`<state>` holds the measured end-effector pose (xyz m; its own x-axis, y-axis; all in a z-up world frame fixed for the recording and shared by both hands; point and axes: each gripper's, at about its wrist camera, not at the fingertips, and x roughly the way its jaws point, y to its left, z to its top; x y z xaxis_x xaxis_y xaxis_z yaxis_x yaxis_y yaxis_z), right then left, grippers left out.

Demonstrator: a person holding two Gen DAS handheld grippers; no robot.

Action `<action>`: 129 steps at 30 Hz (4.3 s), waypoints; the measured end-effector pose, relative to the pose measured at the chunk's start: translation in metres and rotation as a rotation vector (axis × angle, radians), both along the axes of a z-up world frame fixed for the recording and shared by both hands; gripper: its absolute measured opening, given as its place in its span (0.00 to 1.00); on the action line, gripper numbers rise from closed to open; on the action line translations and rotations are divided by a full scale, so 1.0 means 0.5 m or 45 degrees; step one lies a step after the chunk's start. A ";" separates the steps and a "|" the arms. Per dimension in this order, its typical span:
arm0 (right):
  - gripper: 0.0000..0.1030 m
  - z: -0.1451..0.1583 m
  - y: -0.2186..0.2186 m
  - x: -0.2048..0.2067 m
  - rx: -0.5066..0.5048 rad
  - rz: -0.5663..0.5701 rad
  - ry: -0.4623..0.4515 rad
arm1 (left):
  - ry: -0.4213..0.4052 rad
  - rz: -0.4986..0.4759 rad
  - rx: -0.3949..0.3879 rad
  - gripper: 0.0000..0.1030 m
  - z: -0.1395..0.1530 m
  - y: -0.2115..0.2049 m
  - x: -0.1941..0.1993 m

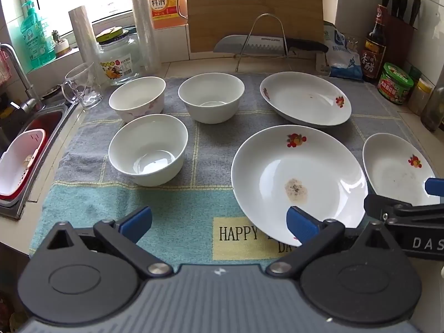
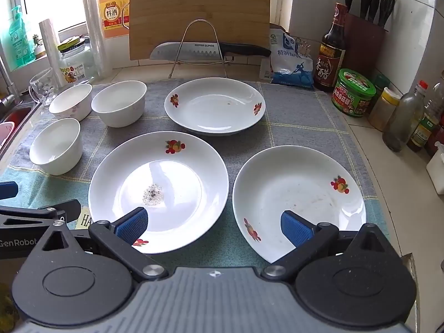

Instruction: Organize plates and bowls

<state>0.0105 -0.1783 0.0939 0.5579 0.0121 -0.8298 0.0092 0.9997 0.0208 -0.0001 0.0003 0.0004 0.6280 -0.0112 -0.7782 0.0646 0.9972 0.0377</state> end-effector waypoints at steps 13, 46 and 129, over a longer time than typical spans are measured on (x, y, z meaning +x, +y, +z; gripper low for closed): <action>1.00 0.000 0.004 0.003 -0.008 0.001 0.008 | -0.005 0.006 0.023 0.99 0.005 -0.002 0.002; 1.00 0.004 -0.004 -0.002 0.001 -0.005 0.003 | -0.021 -0.002 0.037 0.99 0.016 -0.009 0.000; 1.00 -0.063 -0.106 -0.124 -0.077 -0.295 -0.094 | -0.172 -0.582 -0.133 0.99 0.022 -0.045 0.025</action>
